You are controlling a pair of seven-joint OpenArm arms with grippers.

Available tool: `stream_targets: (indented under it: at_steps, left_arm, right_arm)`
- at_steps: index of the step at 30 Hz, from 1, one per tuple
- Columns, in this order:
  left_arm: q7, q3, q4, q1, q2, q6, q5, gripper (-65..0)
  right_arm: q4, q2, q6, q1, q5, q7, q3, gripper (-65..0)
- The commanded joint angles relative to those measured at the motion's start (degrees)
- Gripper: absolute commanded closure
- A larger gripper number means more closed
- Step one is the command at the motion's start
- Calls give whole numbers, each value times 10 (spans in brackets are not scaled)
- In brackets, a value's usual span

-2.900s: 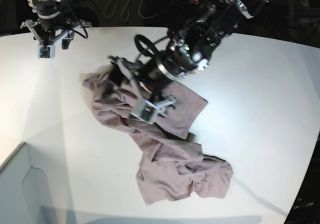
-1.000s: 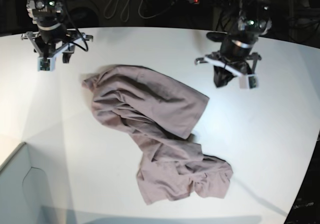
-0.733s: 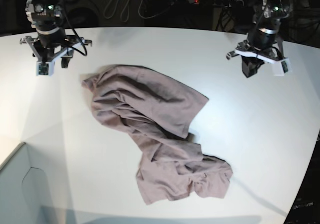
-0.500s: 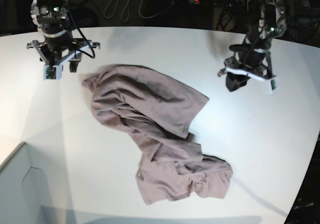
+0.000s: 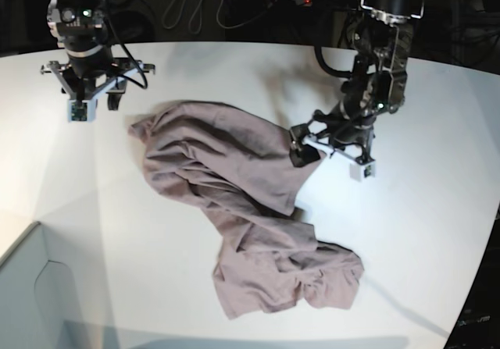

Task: Layout the t-shirt on the table in an organized manner, then fold the t-shirt properly
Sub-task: 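Grasp the shirt edge with the left gripper and pull it outward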

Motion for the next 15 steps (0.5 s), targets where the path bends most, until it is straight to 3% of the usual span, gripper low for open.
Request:
stream_targets:
  at_steps: [1, 6, 8, 10, 13, 15]
  left_arm:
    - [6, 7, -8, -15, 1, 3, -2, -527]
    - [6, 56, -65, -52, 1, -1, -2, -501]
    - [5, 69, -82, -58, 1, -2, -6, -400]
    - [5, 69, -84, -58, 5, -2, -6, -257]
    - [5, 68, -83, -57, 15, -2, -6, 0]
    - [5, 68, -79, -53, 15, -1, -7, -6]
  right_arm:
    - [9, 2, 2, -2, -3, 12, 2, -222]
    - [9, 2, 2, -3, -4, 12, 3, -222]
    - [9, 2, 2, -3, -4, 12, 3, -222]
    - [9, 2, 2, -3, -4, 11, 4, -222]
    - [9, 2, 2, -3, -4, 11, 4, -222]
    - [9, 2, 2, -3, -4, 11, 4, -222]
